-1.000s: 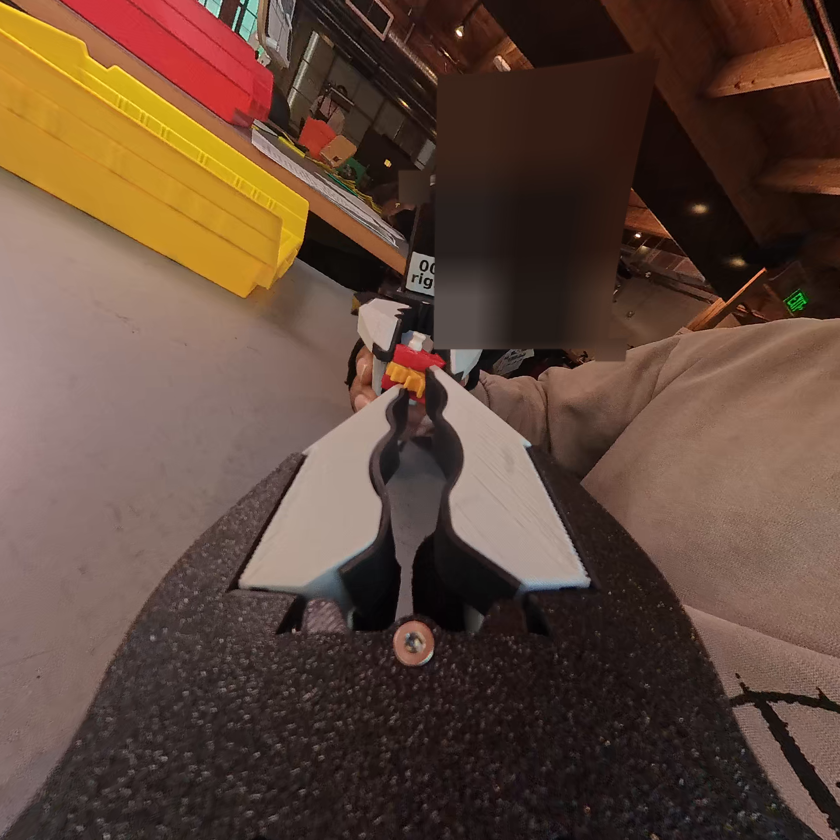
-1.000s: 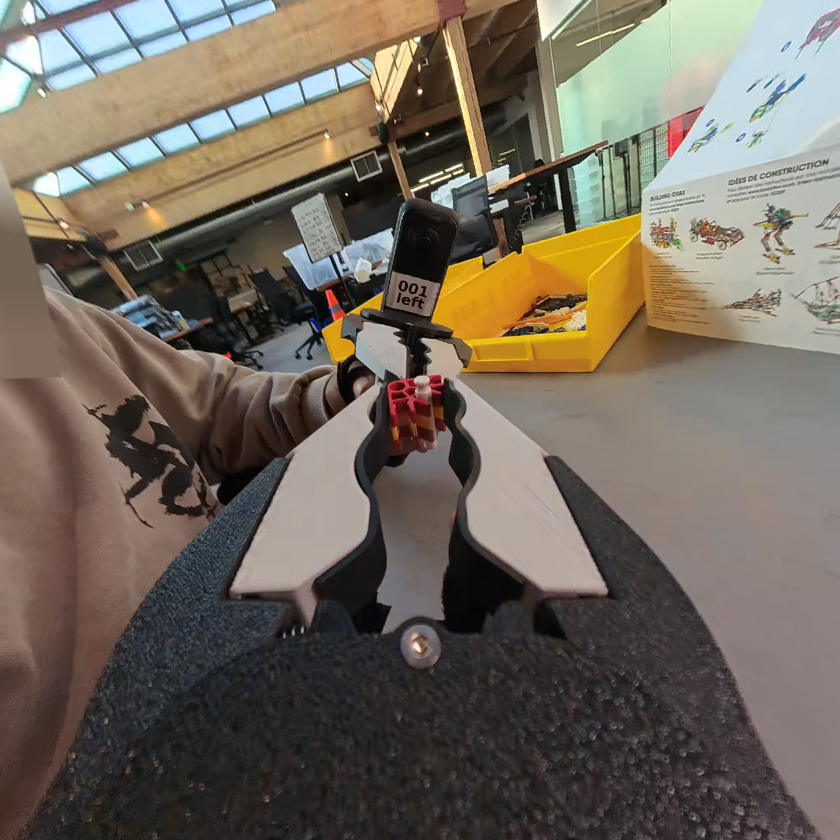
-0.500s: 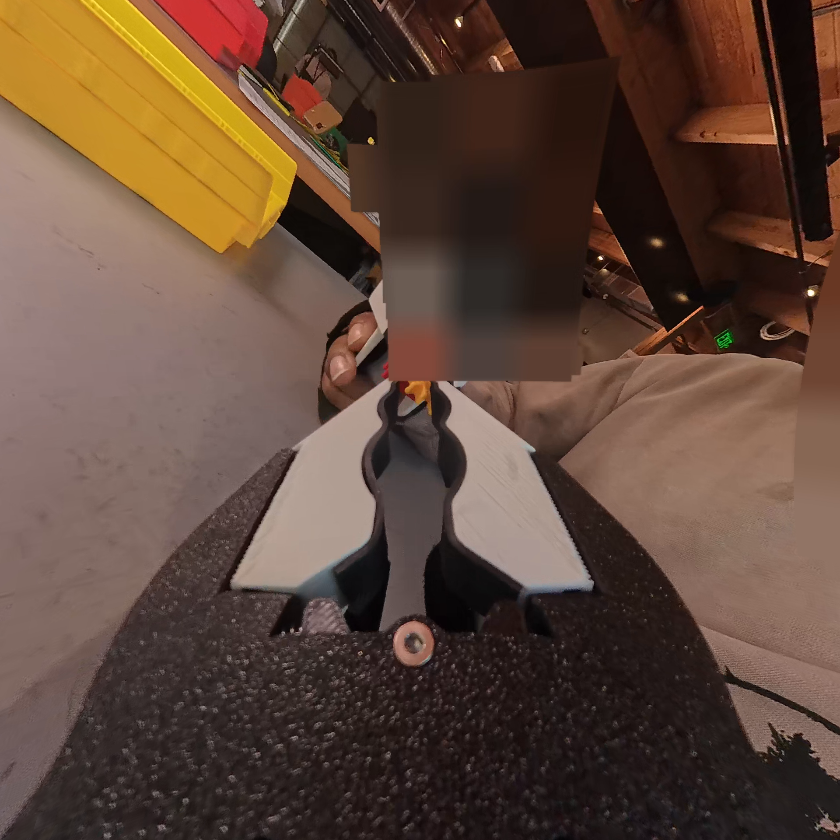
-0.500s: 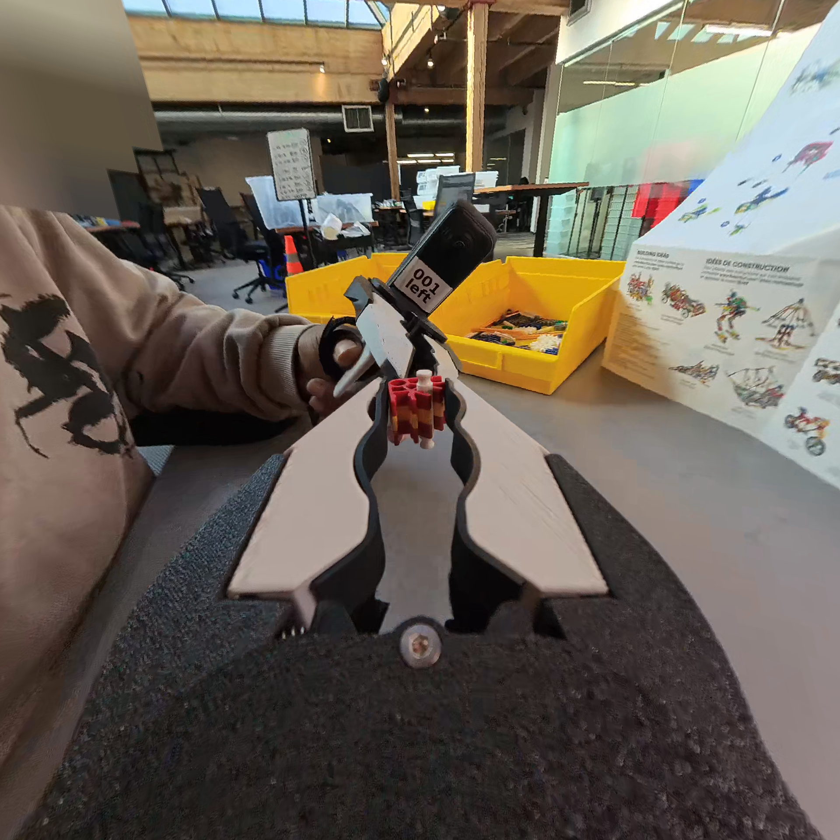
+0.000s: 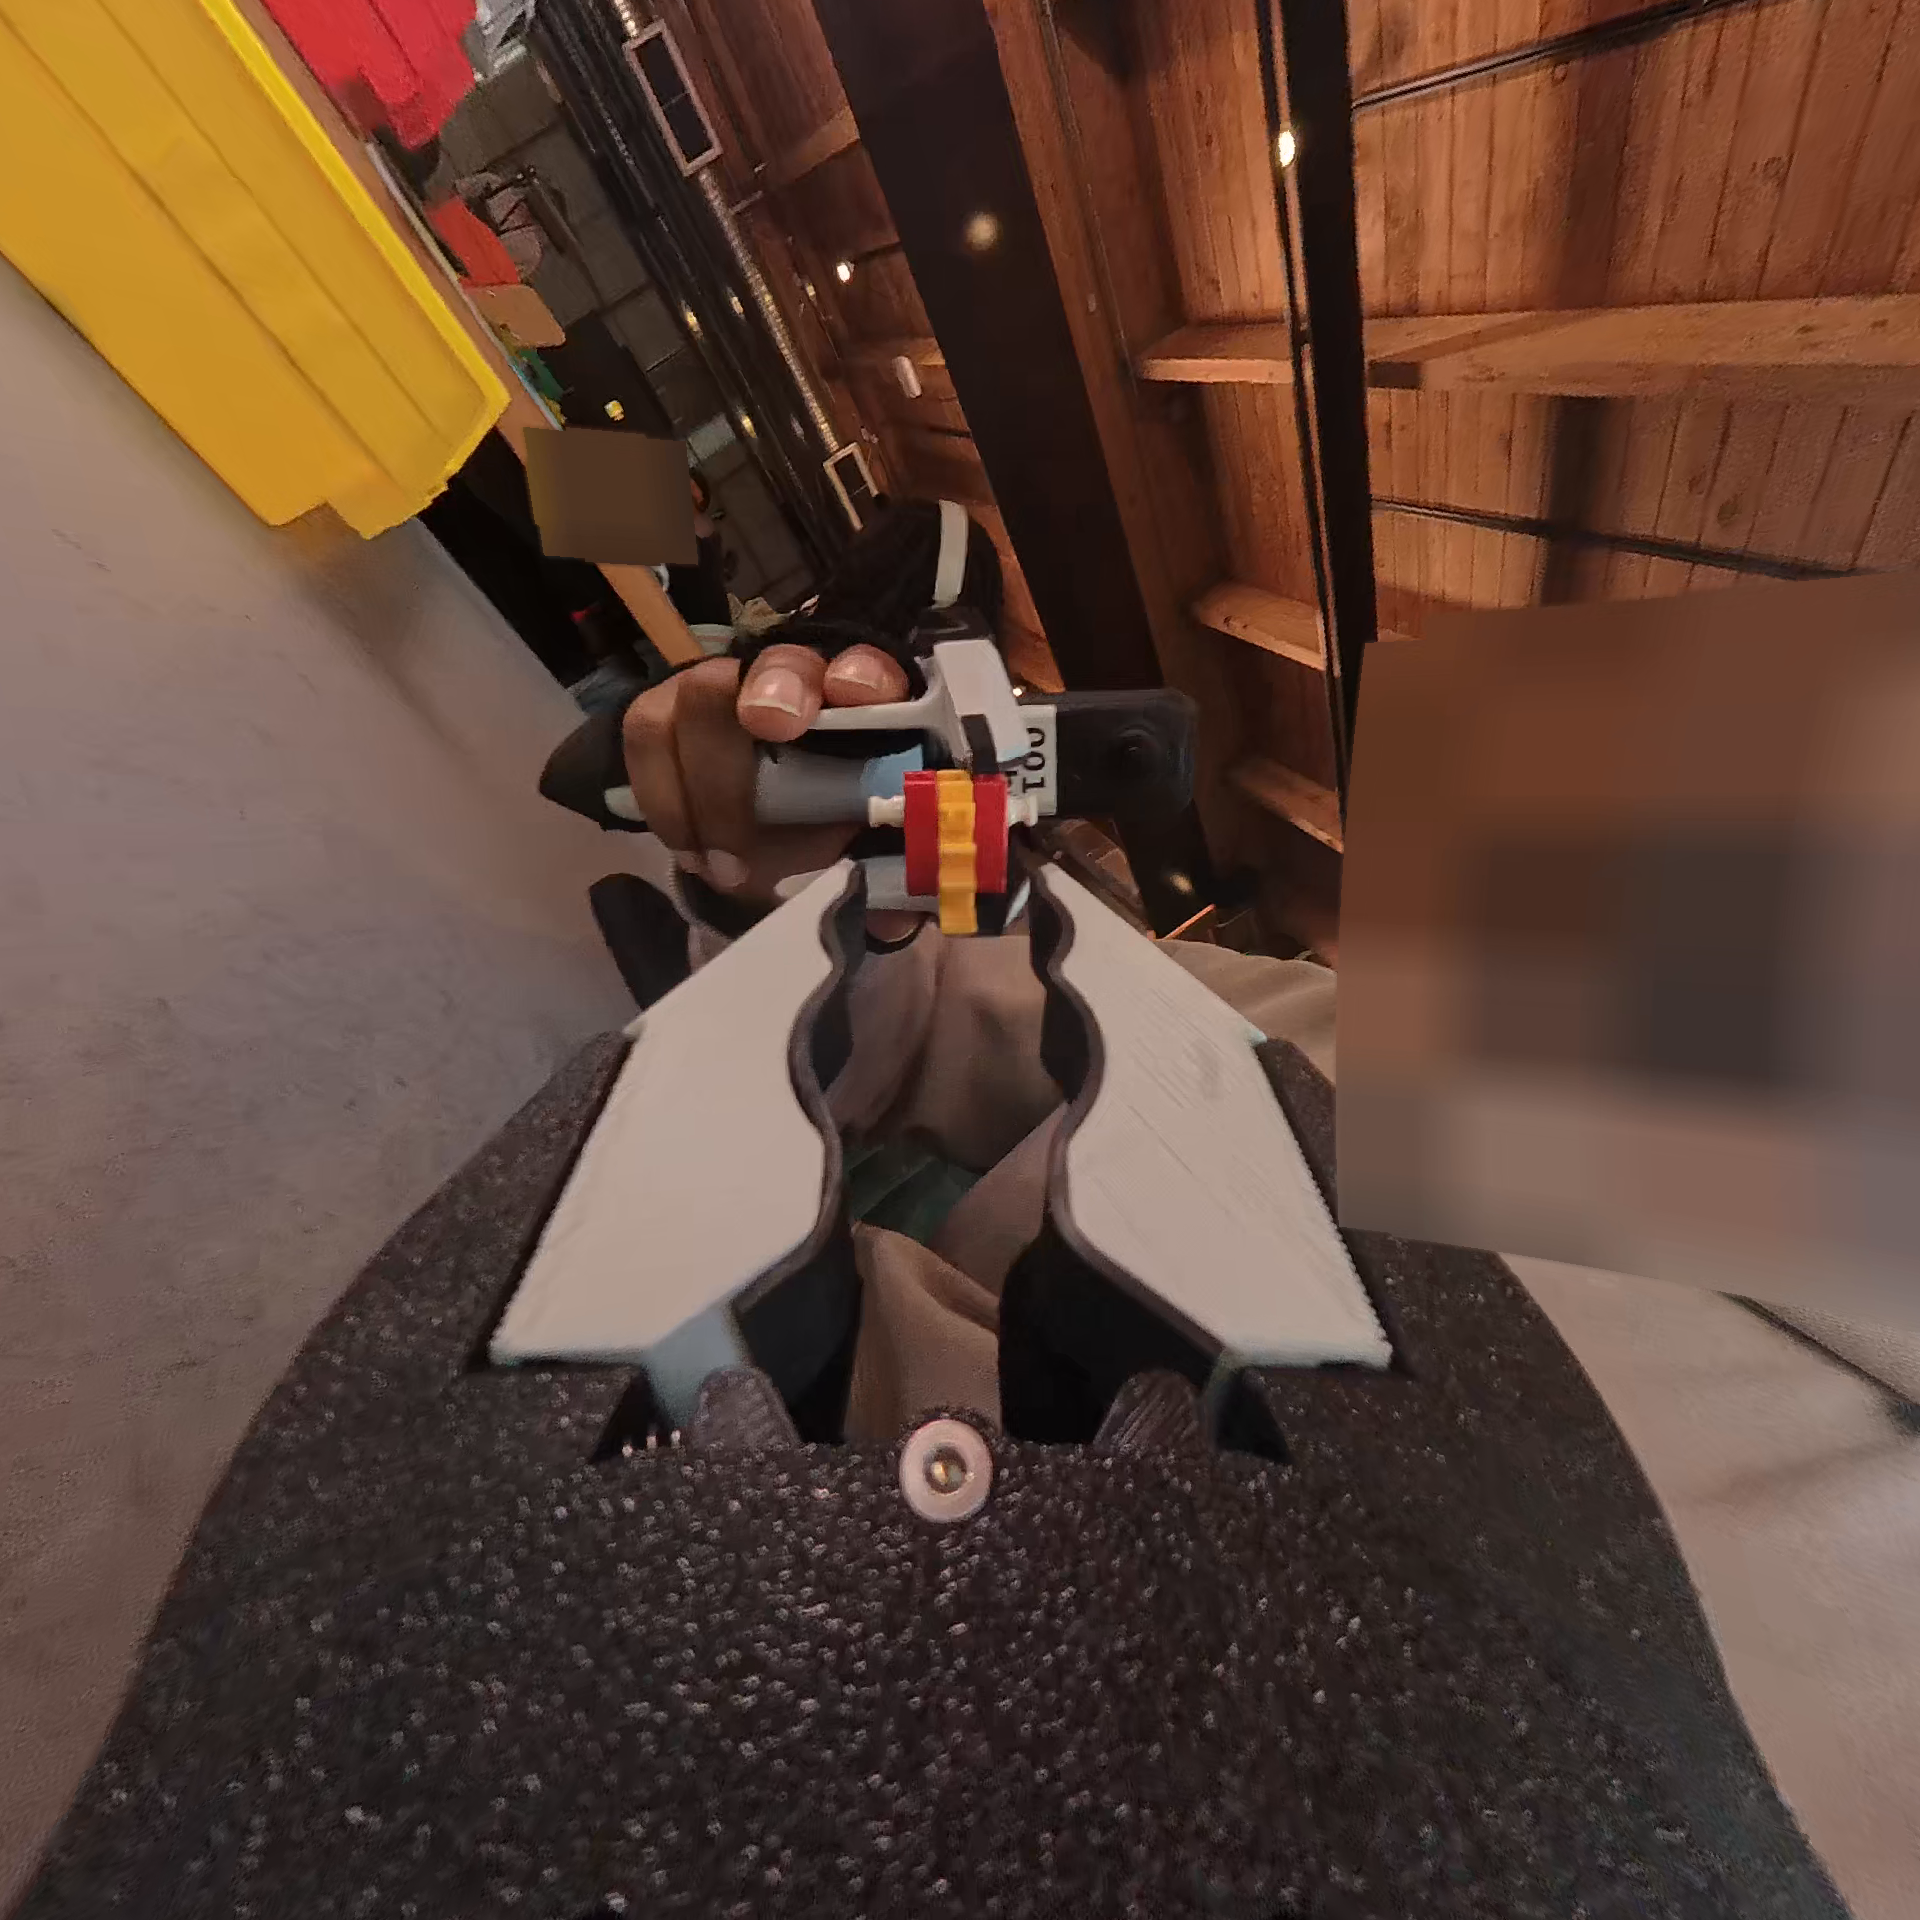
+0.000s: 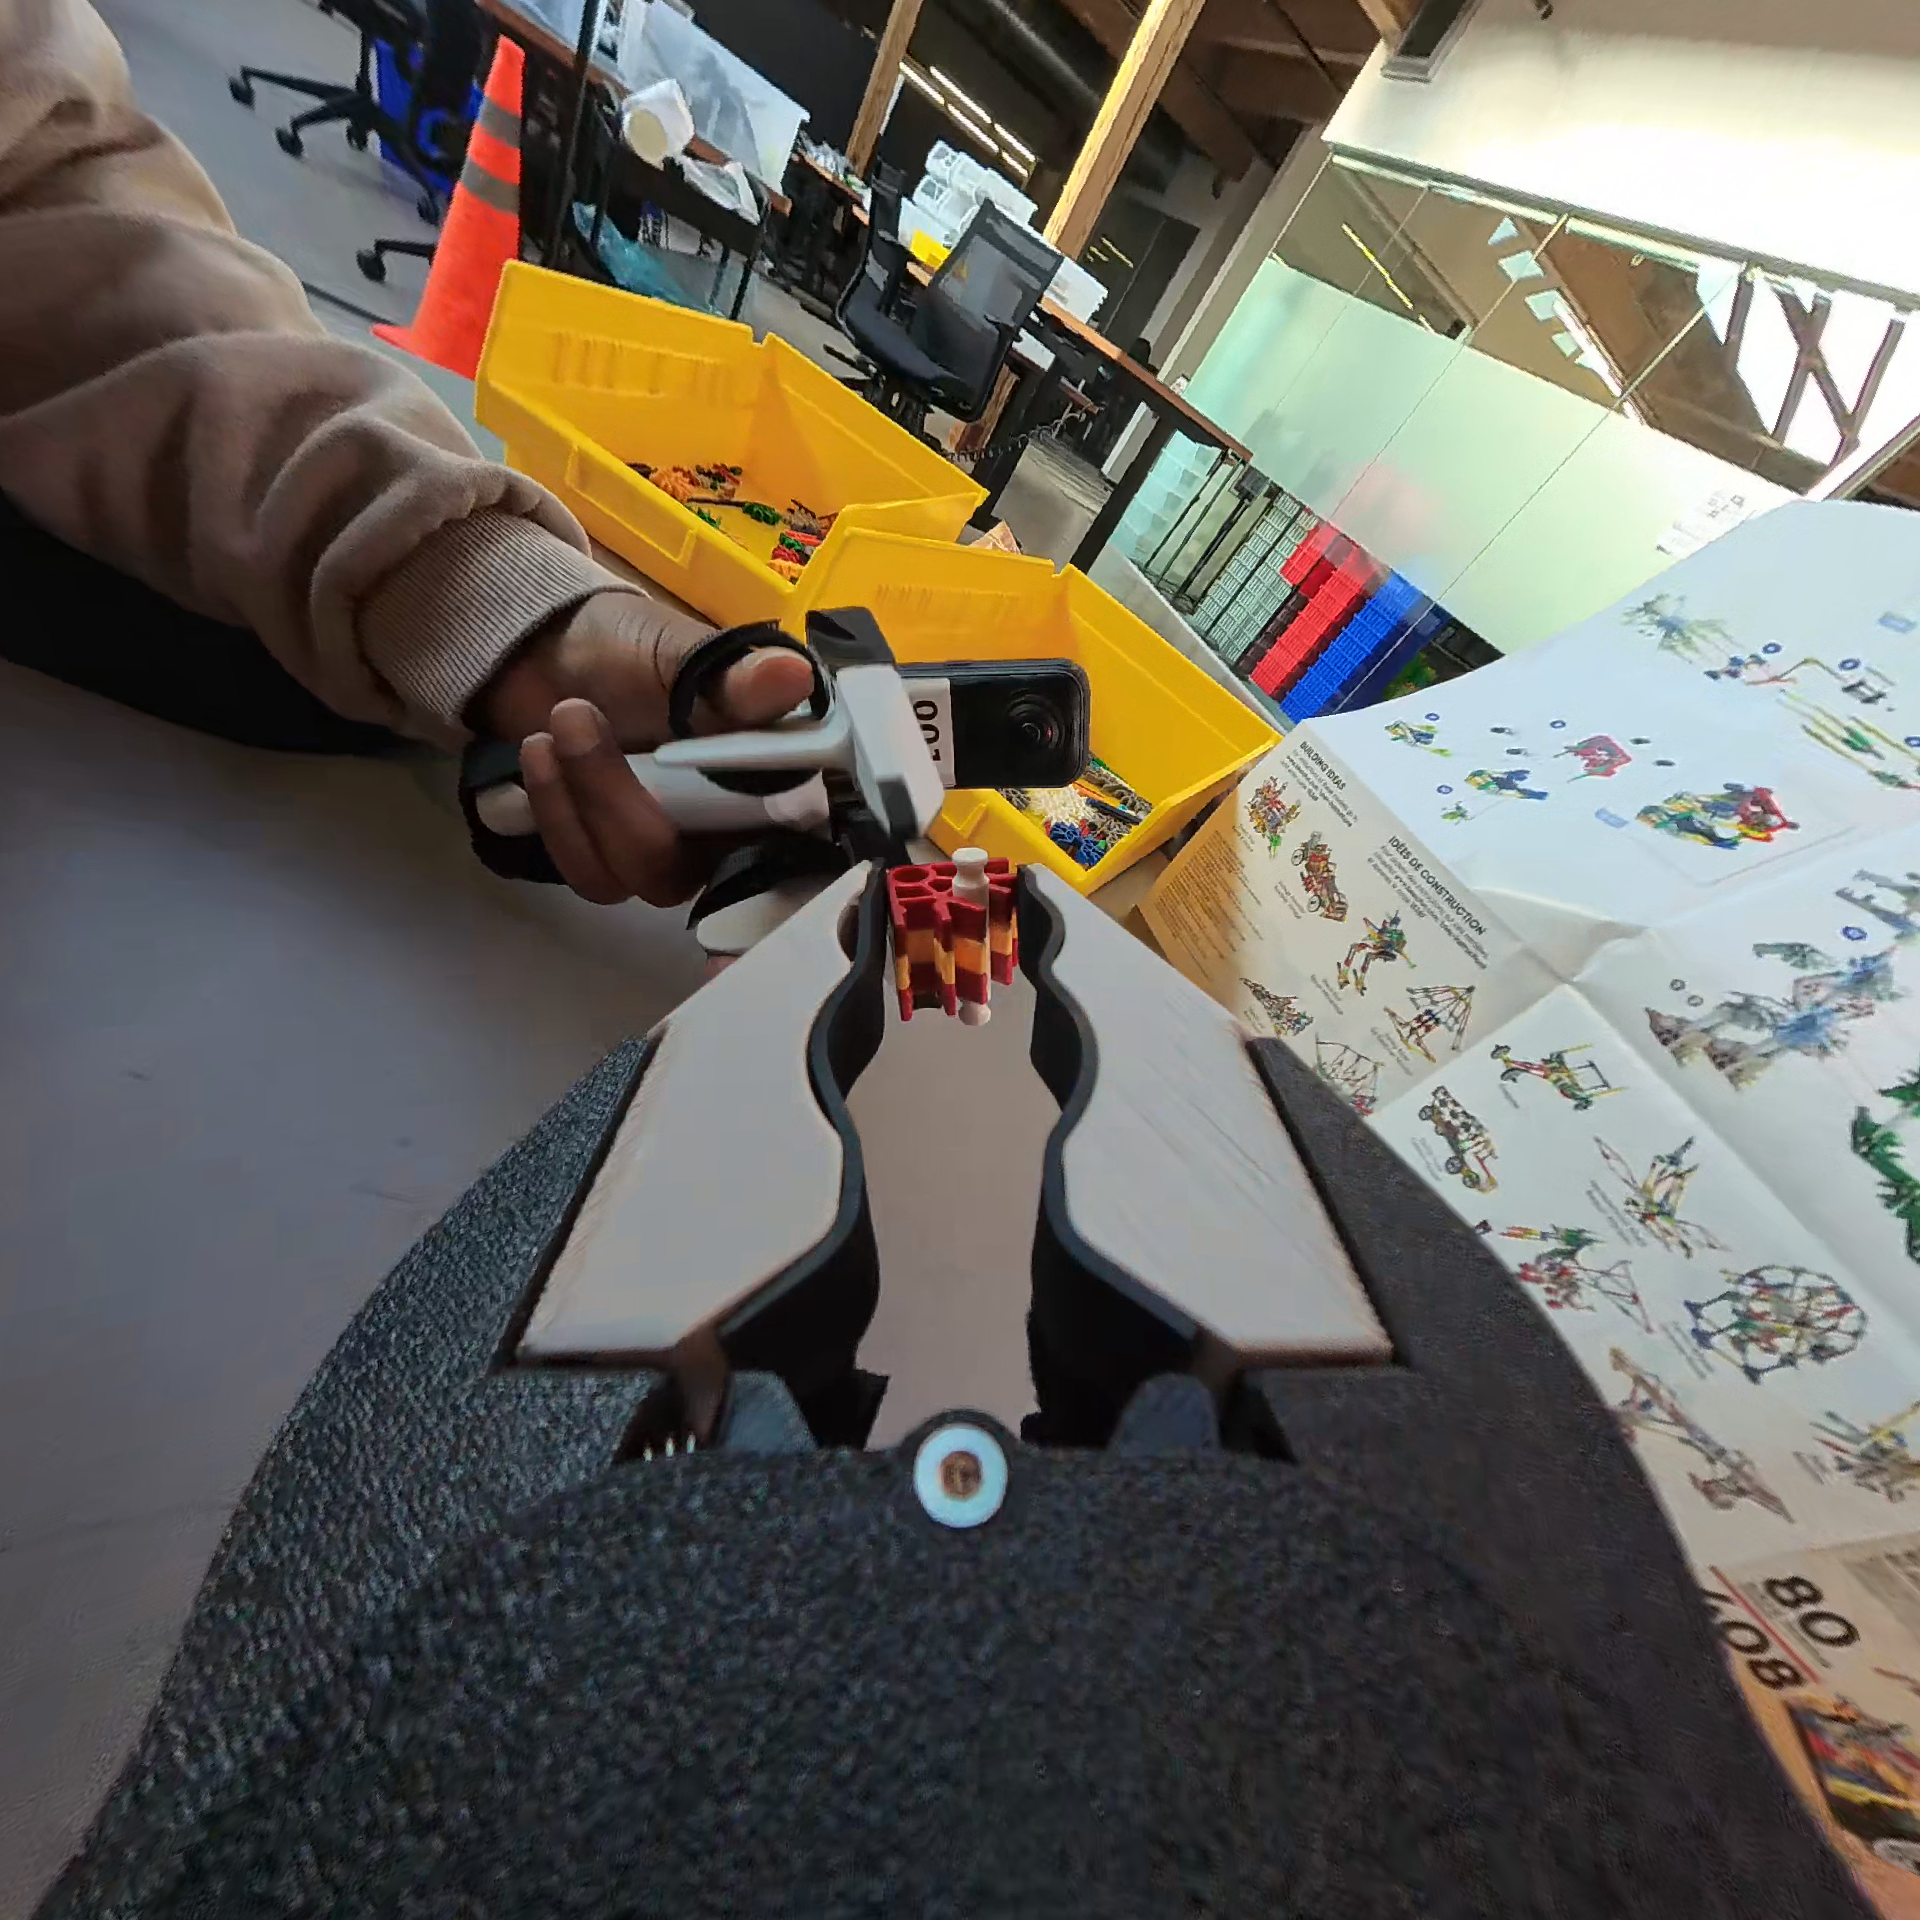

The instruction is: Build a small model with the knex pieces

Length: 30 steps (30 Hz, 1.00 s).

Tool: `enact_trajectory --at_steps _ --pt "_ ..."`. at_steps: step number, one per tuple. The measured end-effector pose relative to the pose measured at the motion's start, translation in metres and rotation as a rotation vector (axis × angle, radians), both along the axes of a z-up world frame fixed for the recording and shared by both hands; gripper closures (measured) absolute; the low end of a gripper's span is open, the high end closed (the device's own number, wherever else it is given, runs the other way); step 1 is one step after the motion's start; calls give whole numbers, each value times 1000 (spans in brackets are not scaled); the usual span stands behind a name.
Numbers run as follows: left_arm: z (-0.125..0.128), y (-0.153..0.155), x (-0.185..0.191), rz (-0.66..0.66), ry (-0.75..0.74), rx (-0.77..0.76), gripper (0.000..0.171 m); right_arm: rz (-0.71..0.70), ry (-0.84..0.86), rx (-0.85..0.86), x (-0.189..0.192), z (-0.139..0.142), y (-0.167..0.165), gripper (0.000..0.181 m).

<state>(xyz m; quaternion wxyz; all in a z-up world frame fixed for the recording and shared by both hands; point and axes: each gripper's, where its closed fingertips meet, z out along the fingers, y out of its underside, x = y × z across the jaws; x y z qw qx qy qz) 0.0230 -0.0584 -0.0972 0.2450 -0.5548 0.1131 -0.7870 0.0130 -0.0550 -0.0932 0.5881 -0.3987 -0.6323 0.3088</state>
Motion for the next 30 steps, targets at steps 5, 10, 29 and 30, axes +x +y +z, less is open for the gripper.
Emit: enact_trajectory --at_steps 5,10,29,30 --pt "-3 -1 4 0 12 12 135 17 10 98 -9 -1 -1 159" --pt "-6 -1 11 6 12 32 151 -36 7 204 -7 -10 -1 159" --pt "-11 9 16 139 204 165 153 -71 29 263 9 -9 9 159" --pt "-11 10 15 163 229 183 153 -73 33 249 9 -9 11 159"
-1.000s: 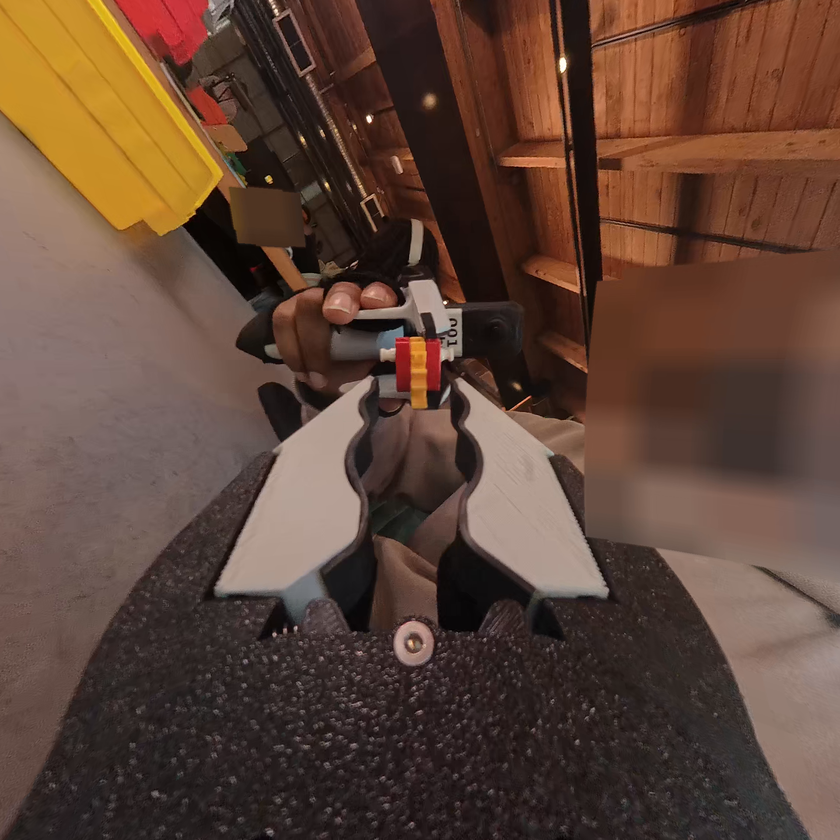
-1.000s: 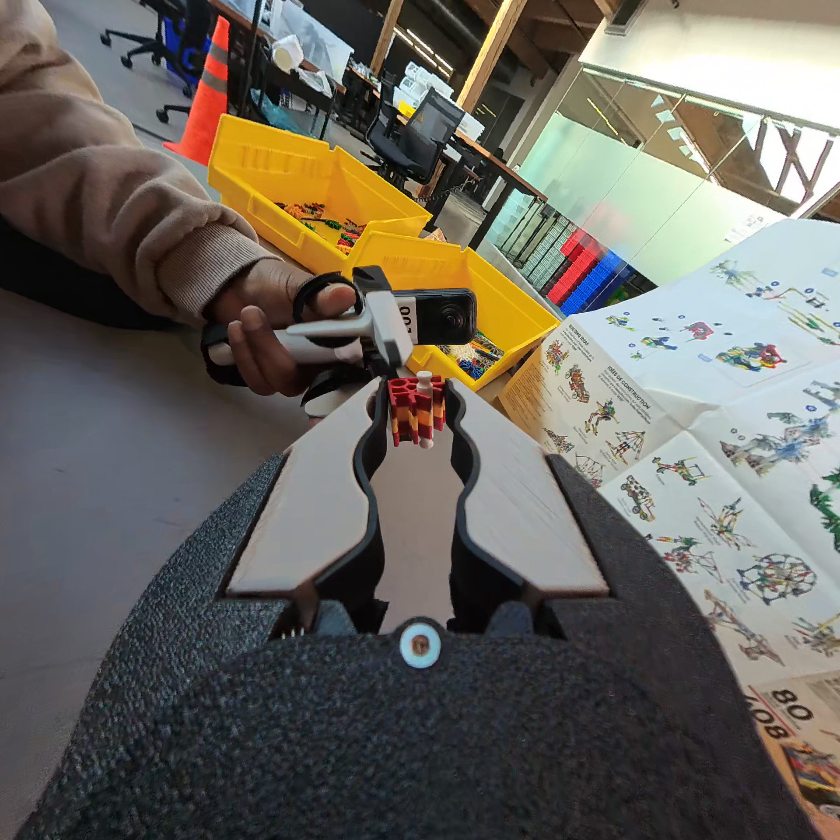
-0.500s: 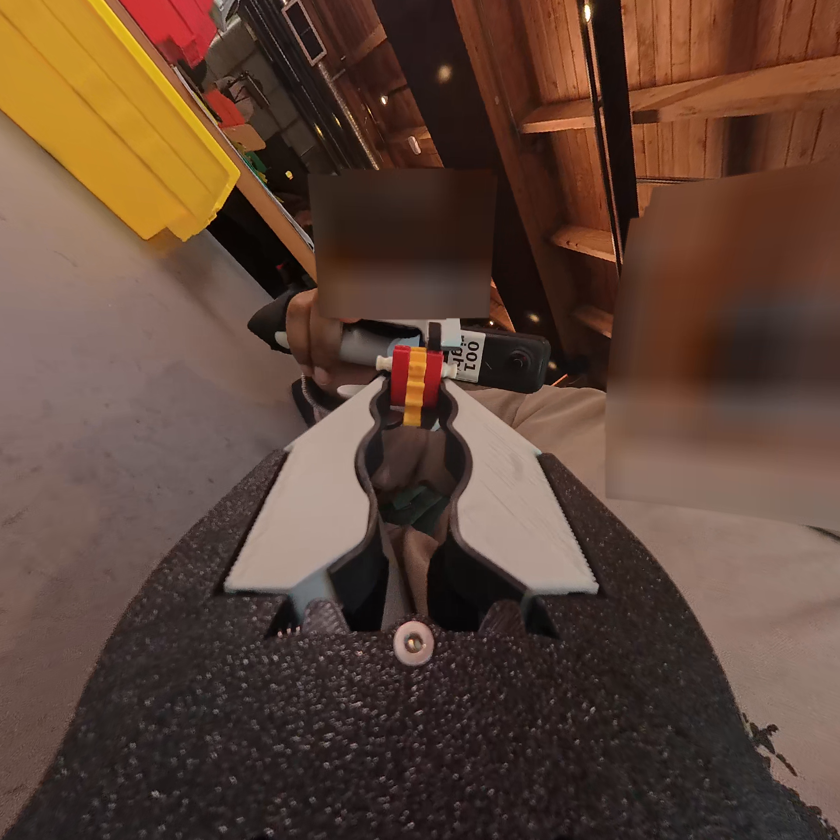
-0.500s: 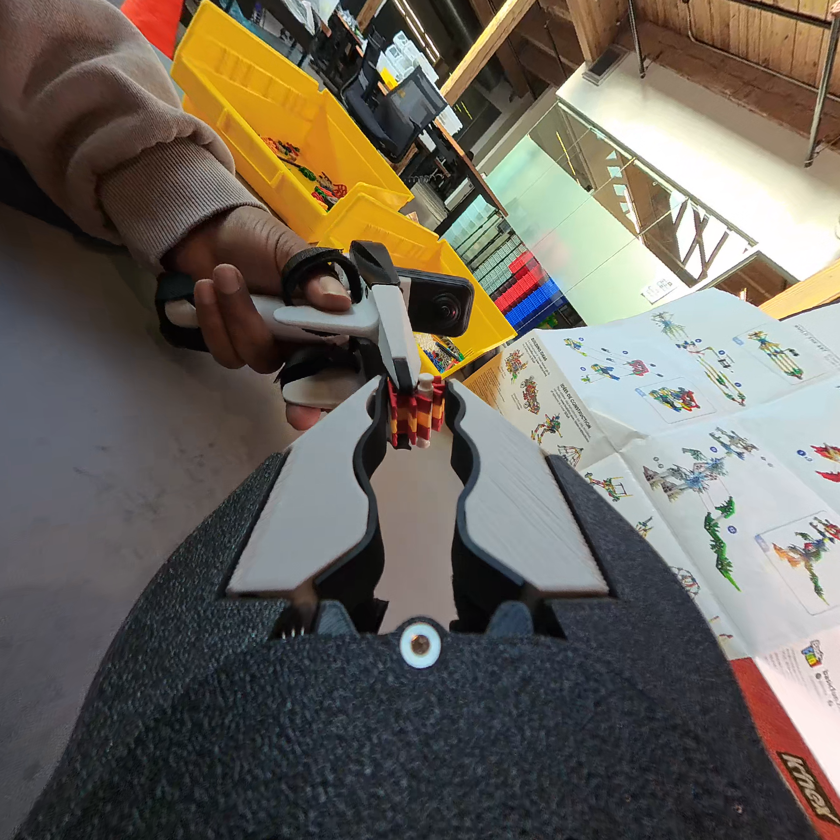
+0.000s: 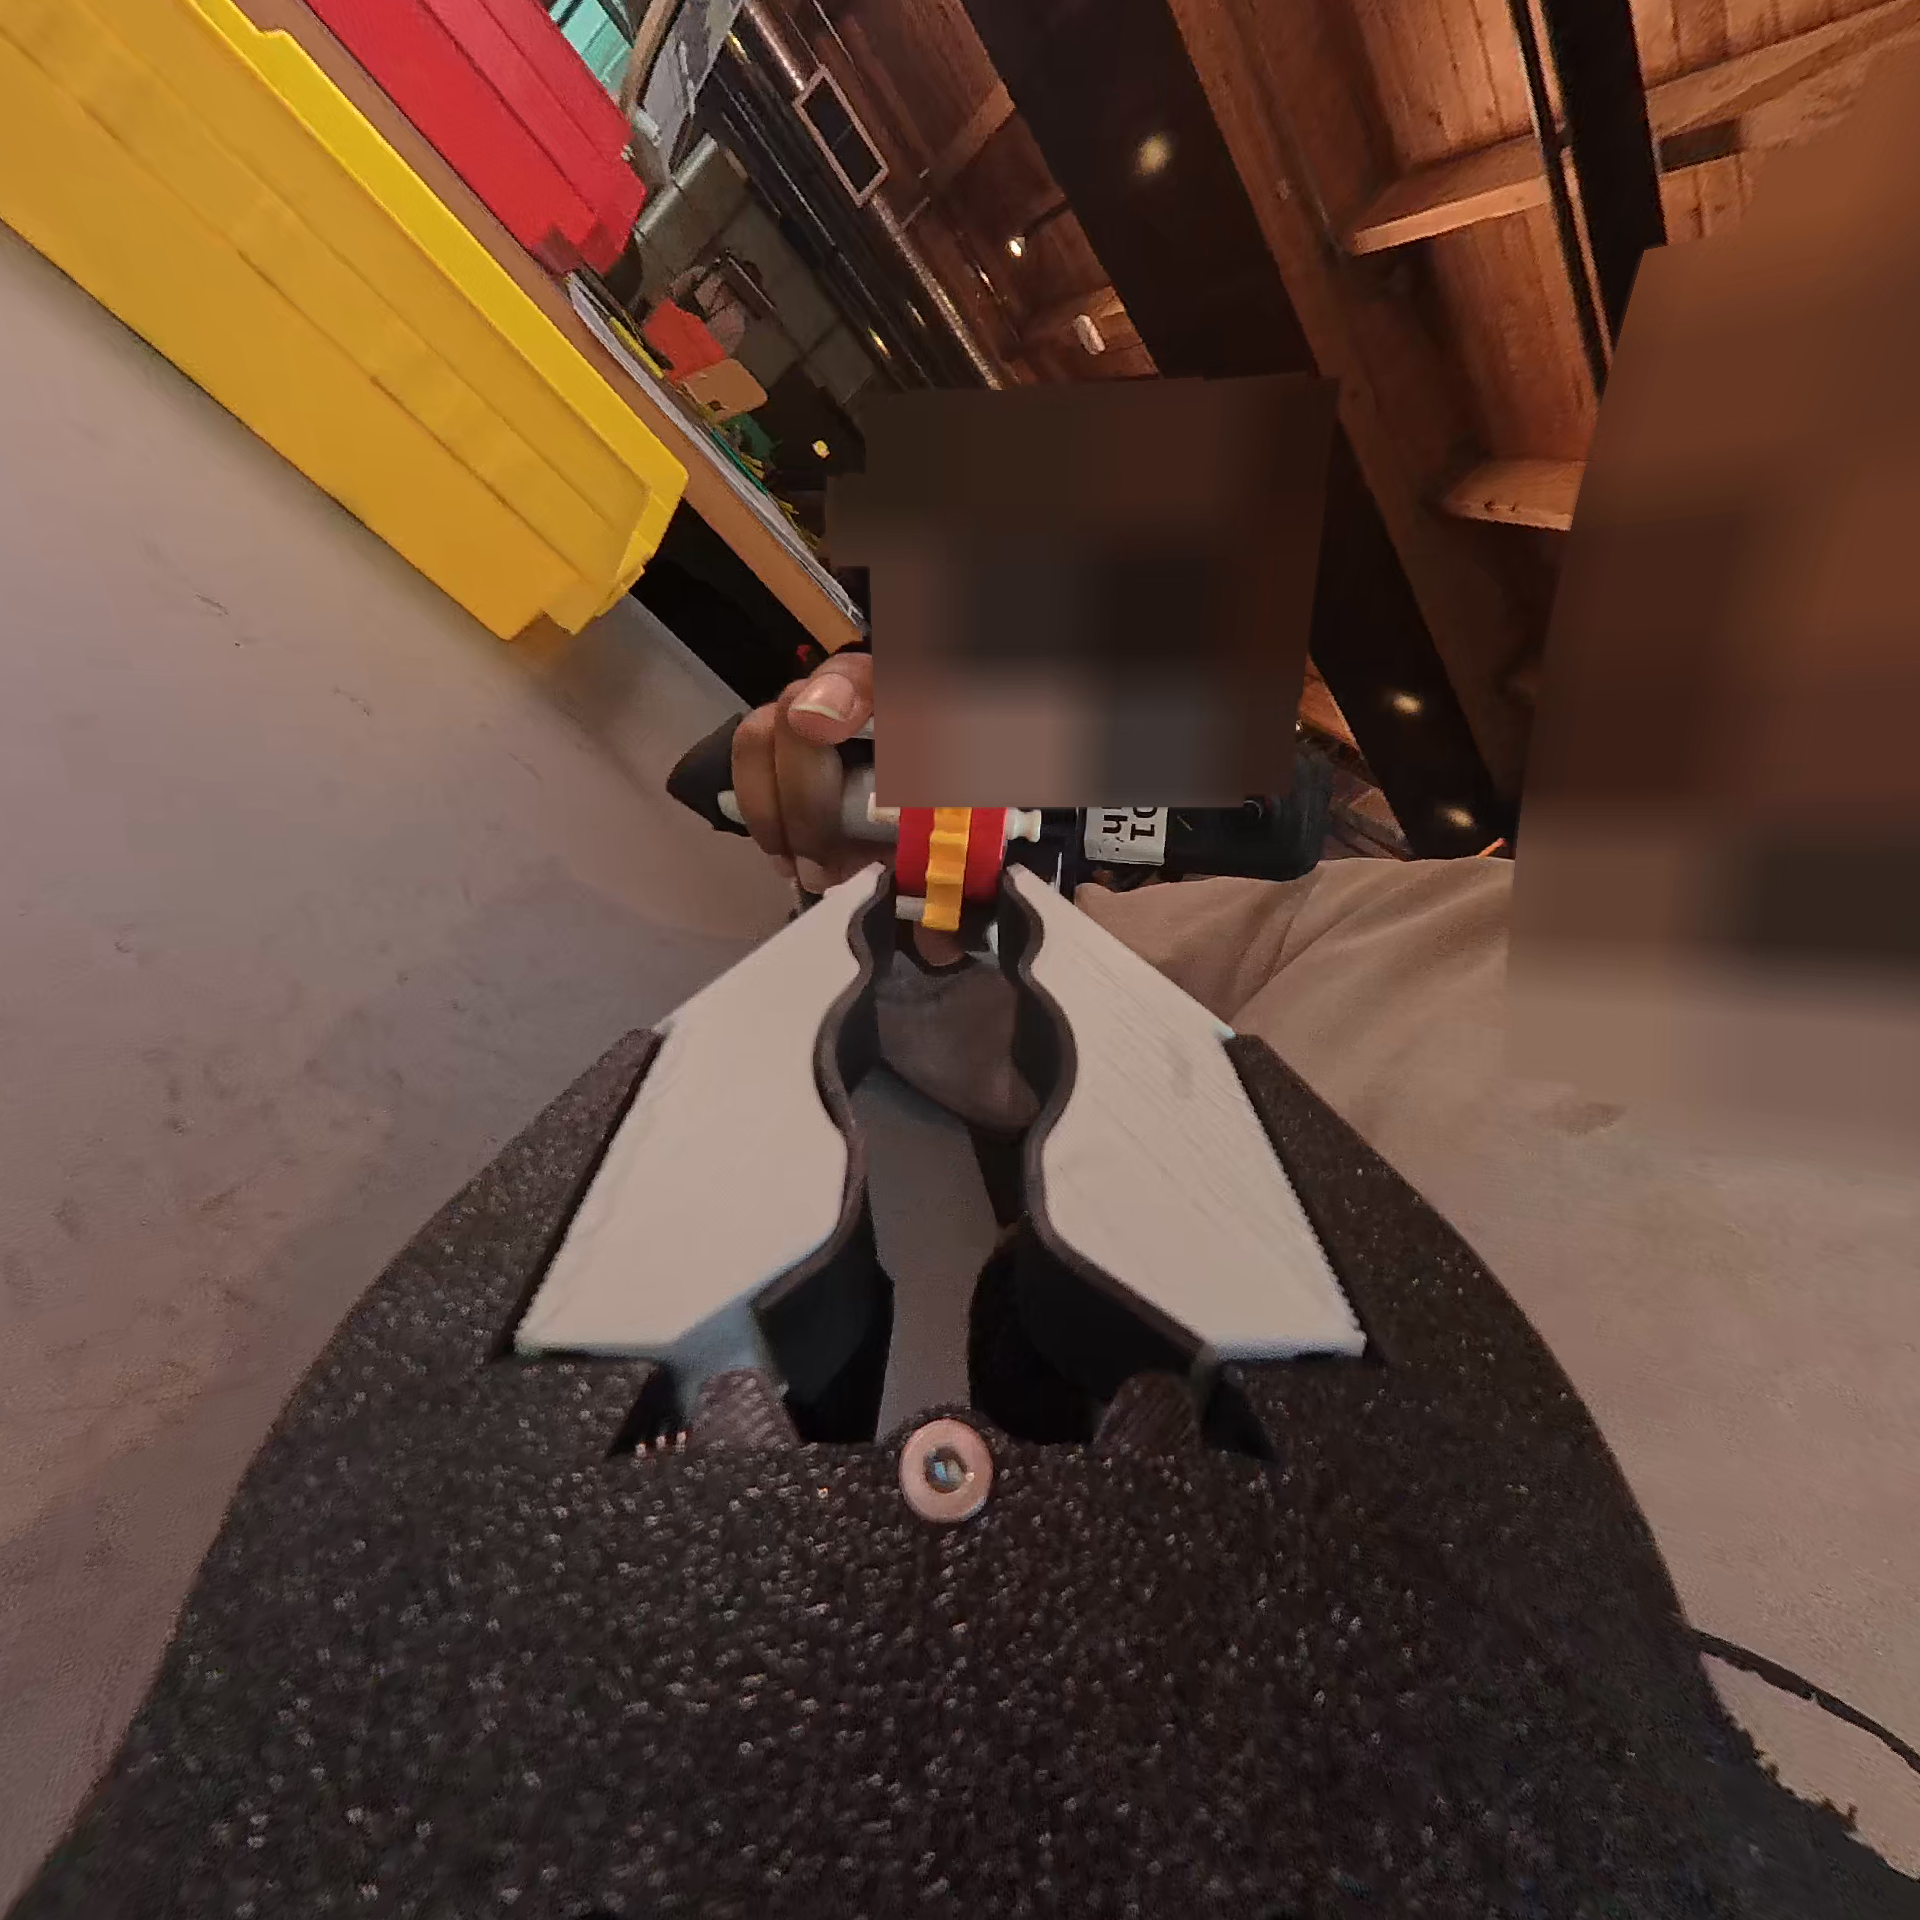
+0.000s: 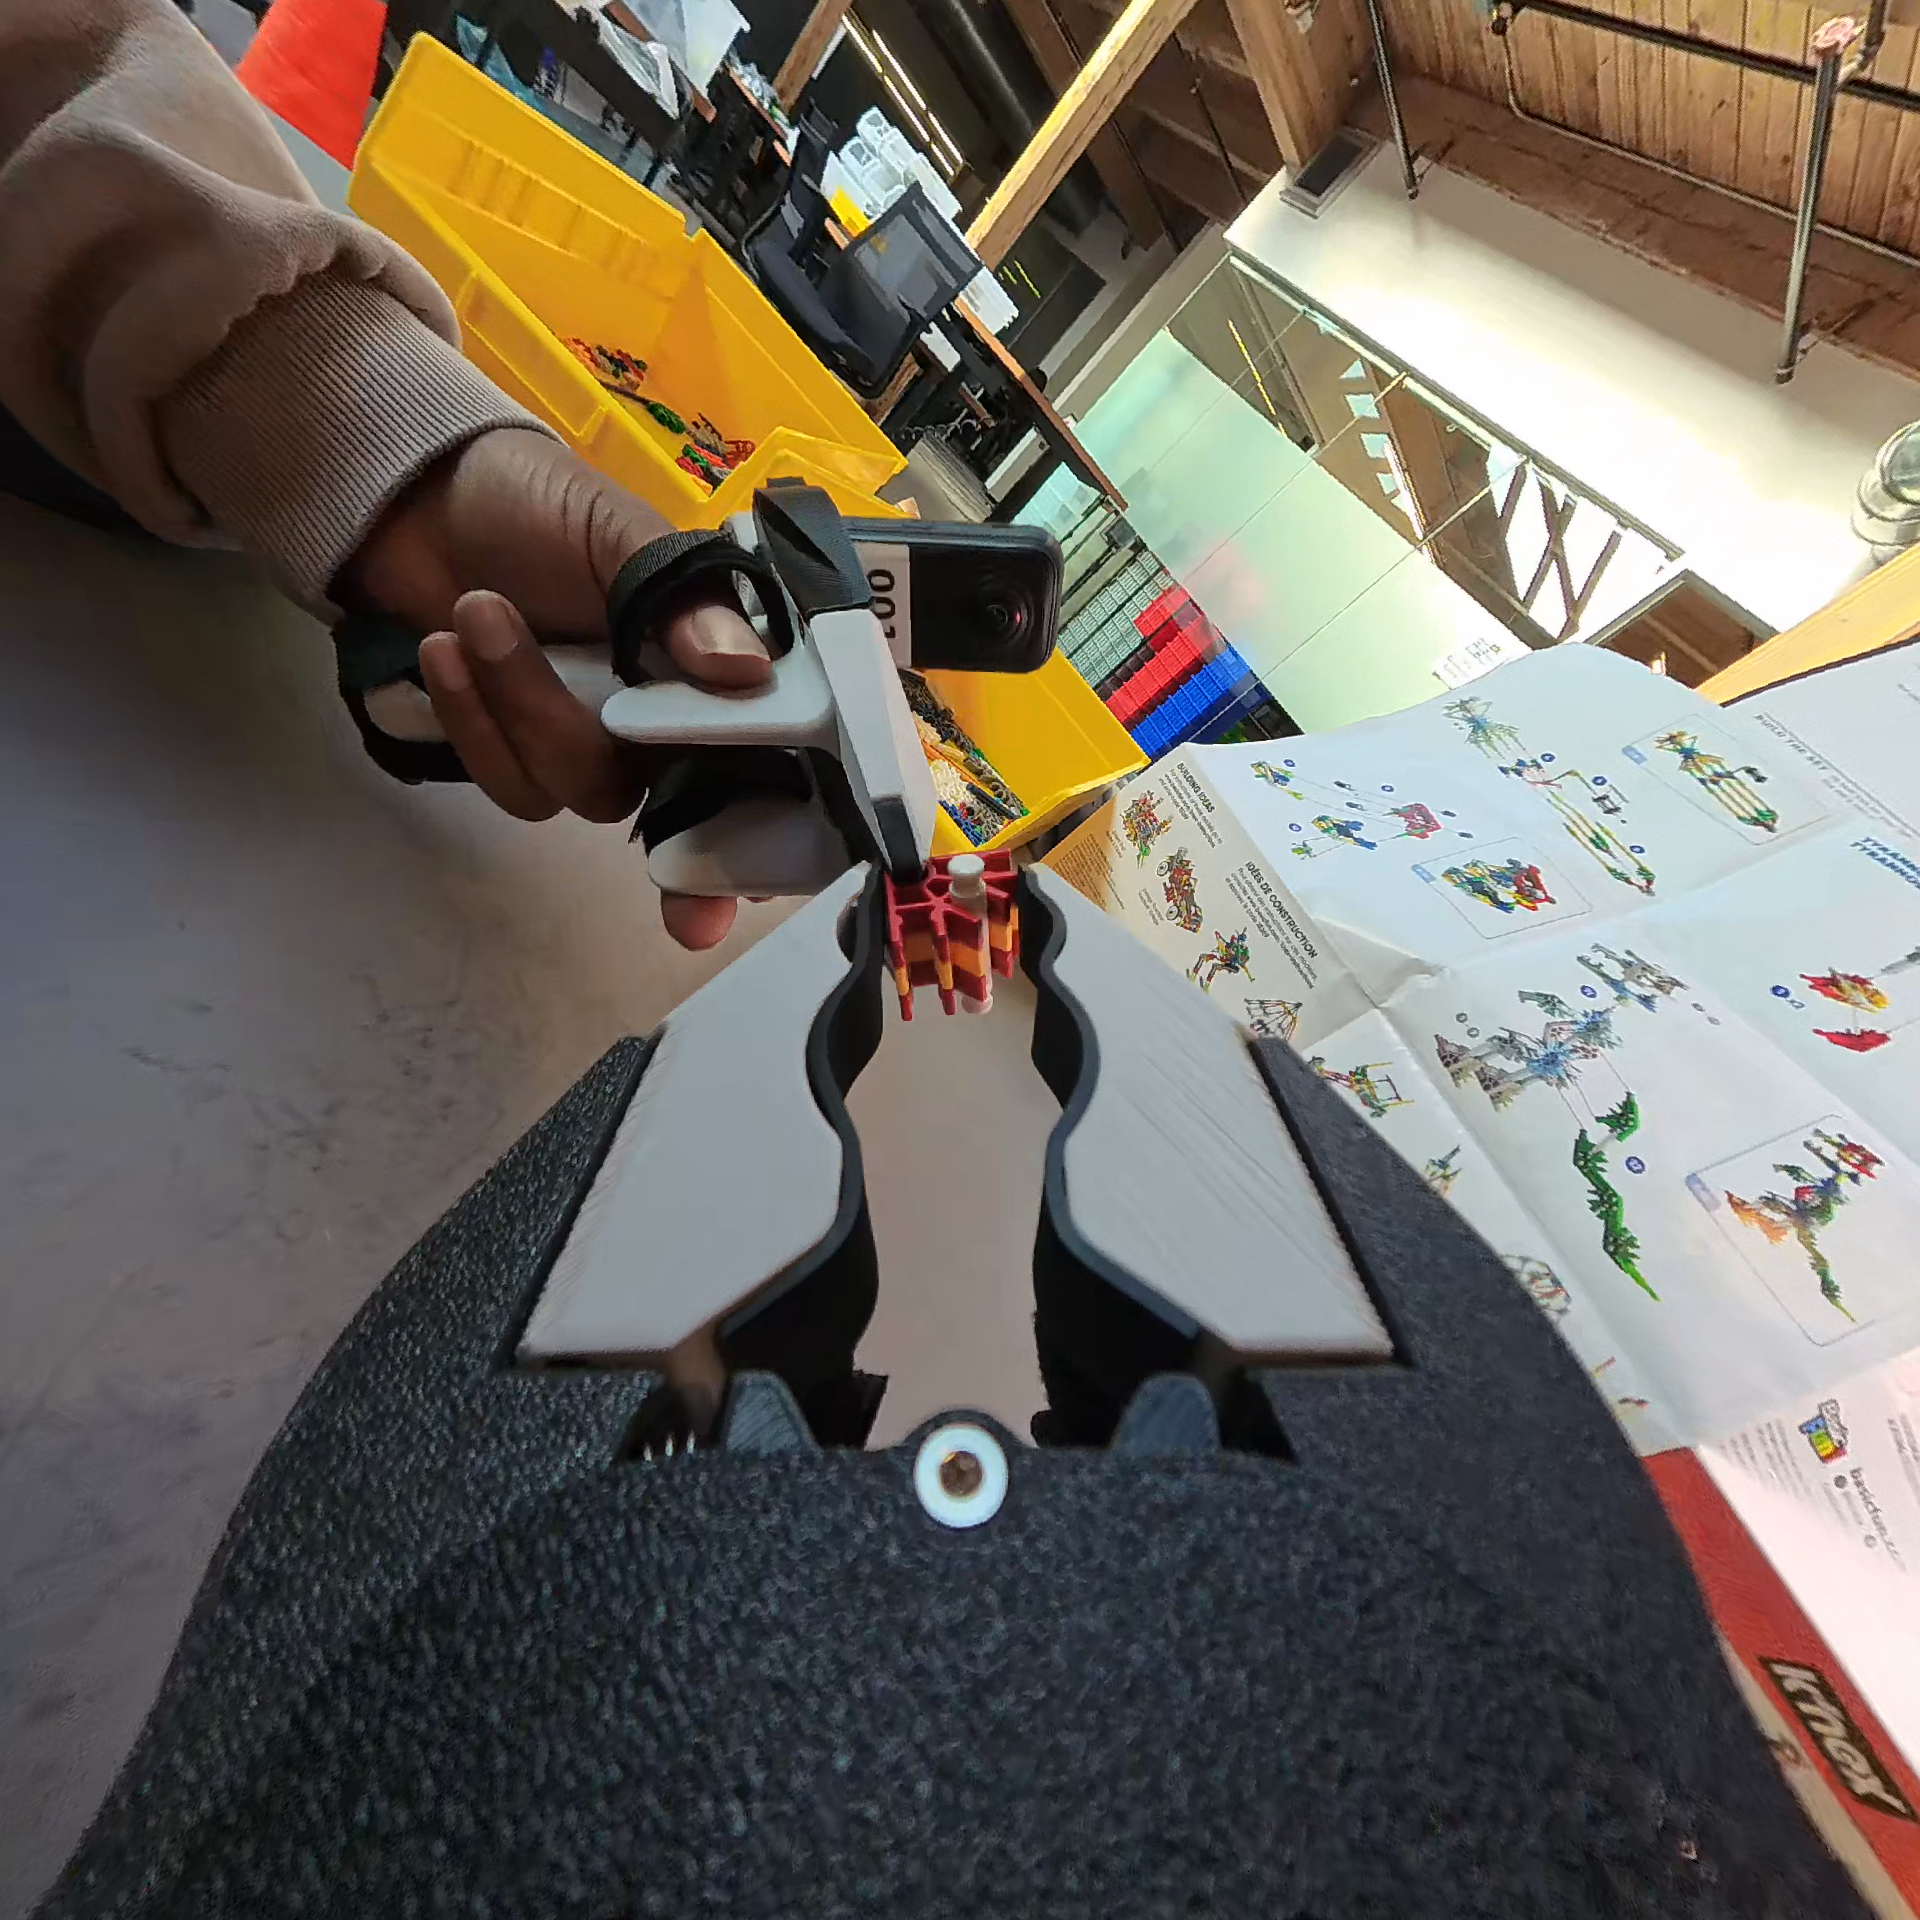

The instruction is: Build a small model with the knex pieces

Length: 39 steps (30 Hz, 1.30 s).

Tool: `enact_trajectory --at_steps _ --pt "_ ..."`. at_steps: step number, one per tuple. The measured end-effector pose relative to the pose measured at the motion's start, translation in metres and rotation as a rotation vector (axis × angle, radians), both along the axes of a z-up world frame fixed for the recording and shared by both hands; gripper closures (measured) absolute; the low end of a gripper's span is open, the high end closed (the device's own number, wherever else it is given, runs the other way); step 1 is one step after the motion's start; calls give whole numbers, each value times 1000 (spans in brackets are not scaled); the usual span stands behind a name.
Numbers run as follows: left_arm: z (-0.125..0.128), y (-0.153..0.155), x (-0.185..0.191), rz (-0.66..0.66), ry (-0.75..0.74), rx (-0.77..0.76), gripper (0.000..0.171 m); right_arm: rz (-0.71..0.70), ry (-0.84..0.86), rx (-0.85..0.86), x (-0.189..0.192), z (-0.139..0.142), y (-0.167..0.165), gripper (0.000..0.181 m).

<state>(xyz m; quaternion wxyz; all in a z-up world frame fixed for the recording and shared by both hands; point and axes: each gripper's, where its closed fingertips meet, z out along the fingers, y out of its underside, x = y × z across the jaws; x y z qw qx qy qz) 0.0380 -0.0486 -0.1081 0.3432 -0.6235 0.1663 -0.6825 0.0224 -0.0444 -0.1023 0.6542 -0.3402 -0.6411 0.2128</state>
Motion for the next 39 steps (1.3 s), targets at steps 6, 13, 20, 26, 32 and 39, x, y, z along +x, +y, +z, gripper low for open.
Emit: enact_trajectory --at_steps 6,13,20,26,32,39 --pt "-10 6 -18 172 229 184 153 56 -7 -207 -4 -10 3 155" --pt "-16 11 -32 293 419 412 153 91 -2 -370 -4 -9 7 155" --pt "-20 -13 -11 197 517 655 153 262 -114 -632 -5 -24 -16 142" --pt "-26 -24 -3 130 536 708 152 357 -164 -720 0 -25 -28 148" --pt "-29 -36 6 56 499 669 144 417 -121 -748 -3 -18 -39 148" --pt "-26 -36 5 70 510 696 151 439 -126 -774 -4 -18 -44 148"
